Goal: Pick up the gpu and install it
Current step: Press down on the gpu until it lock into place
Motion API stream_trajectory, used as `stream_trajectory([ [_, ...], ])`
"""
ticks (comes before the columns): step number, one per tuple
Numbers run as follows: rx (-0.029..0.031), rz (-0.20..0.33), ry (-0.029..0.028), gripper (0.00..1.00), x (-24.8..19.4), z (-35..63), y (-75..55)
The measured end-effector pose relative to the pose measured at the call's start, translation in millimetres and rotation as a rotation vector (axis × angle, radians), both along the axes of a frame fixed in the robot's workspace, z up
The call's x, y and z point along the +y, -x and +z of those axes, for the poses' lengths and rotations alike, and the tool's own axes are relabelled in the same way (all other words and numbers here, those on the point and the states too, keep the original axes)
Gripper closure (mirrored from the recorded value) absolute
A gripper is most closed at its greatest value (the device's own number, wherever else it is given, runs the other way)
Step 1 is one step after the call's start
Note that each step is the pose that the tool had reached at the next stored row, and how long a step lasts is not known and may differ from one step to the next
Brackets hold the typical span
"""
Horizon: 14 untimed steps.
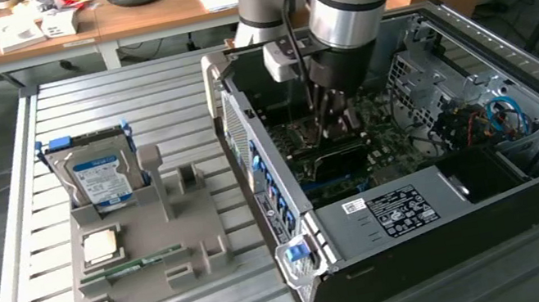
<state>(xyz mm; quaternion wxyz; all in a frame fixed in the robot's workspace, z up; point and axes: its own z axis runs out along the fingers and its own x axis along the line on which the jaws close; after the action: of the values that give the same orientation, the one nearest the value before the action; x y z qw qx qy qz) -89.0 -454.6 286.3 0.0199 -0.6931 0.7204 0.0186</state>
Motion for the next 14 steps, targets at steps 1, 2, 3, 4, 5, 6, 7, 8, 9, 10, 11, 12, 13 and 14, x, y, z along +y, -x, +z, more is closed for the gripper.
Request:
stream_trajectory([
  [1, 0.0001, 0.0, 0.0001, 0.89, 0.0, 0.6, 0.0],
  [2, -0.0001, 0.0, -0.0002, 0.89, 0.0, 0.7, 0.0],
  [3, -0.0002, 0.0, -0.0003, 0.89, 0.0, 0.7, 0.0],
  [4, -0.0001, 0.0, -0.0003, 0.89, 0.0, 0.8, 0.0],
  [5, 0.0, 0.0, 0.0, 0.89, 0.0, 0.9, 0.0],
  [6, 0.0001, 0.0, 0.0001, 0.89, 0.0, 0.9, 0.0],
  [7, 0.0001, 0.0, 0.0001, 0.89, 0.0, 0.9, 0.0],
  [8, 0.0, 0.0, 0.0002, 0.89, 0.0, 1.0, 0.3],
  [9, -0.0004, 0.0, 0.0003, 0.89, -0.1, 1.1, 1.2],
  [10, -0.0013, 0.0, 0.0002, 0.89, -0.1, 1.0, 2.6],
  [11, -0.0027, 0.0, 0.0001, 0.89, 0.0, 1.0, 4.7],
  [12, -0.0046, 0.0, 0.0, 0.89, -0.1, 0.9, 7.5],
  [13, -0.0062, 0.0, 0.0, 0.89, 0.0, 1.0, 10.1],
  [14, -0.0073, 0.0, 0.0, 0.89, 0.0, 1.0, 12.1],
])
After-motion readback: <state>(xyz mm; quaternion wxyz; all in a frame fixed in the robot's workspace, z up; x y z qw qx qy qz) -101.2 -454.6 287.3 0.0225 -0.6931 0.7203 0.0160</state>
